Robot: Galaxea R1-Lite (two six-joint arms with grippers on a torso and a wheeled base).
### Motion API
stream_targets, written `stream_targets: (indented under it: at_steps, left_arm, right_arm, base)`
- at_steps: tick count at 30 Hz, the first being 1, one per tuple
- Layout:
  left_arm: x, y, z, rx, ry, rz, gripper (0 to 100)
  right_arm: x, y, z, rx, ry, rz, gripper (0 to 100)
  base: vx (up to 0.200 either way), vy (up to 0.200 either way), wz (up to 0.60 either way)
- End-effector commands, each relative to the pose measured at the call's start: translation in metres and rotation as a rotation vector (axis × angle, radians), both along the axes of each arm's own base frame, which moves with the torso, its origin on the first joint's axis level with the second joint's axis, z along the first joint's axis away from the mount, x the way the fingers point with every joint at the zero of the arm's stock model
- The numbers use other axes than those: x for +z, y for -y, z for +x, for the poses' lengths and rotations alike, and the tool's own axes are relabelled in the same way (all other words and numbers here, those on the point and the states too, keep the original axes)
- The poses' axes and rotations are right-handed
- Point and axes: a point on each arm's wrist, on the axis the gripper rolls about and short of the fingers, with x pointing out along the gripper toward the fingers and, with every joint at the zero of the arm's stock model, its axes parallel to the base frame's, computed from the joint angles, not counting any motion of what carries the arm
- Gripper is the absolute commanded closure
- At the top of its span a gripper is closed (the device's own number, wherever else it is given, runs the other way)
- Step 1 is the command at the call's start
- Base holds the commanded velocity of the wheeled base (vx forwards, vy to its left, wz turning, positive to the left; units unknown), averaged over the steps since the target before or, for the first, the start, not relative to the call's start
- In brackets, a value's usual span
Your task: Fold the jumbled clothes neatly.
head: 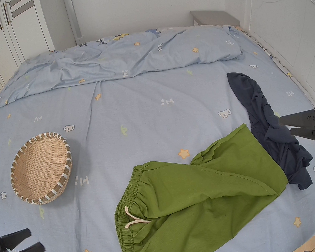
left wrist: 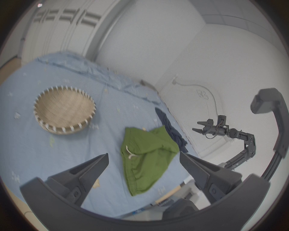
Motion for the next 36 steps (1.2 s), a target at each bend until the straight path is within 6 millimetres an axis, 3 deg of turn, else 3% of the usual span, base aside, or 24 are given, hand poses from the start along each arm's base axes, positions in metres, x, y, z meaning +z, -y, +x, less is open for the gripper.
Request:
stream_targets:
  at_steps: [1,8,15,36]
  left_arm:
    - [-0.058,0.041,0.098,-0.336,-0.703,-0.044,0]
    - [-0.111,0.065,0.112,-0.441,-0.937,0.069,0]
    - [-0.142,0.072,0.126,-0.498,-1.001,0.176,0]
    - [-0.146,0.082,0.157,-0.454,-0.872,0.105,0]
  right_arm:
    - [-0.033,-0.004,0.011,0.064,-0.062,-0.111,0]
    - [-0.038,-0.001,0.009,0.057,-0.062,-0.123,0]
    - [-0.038,-0.001,0.008,0.060,-0.061,-0.123,0]
    - [-0.038,-0.002,0.008,0.062,-0.059,-0.122,0]
  base:
    - [0.000,0.000,0.00]
    - [0.000,0.000,0.00]
    - [0.000,0.000,0.00]
    - [0.000,0.000,0.00]
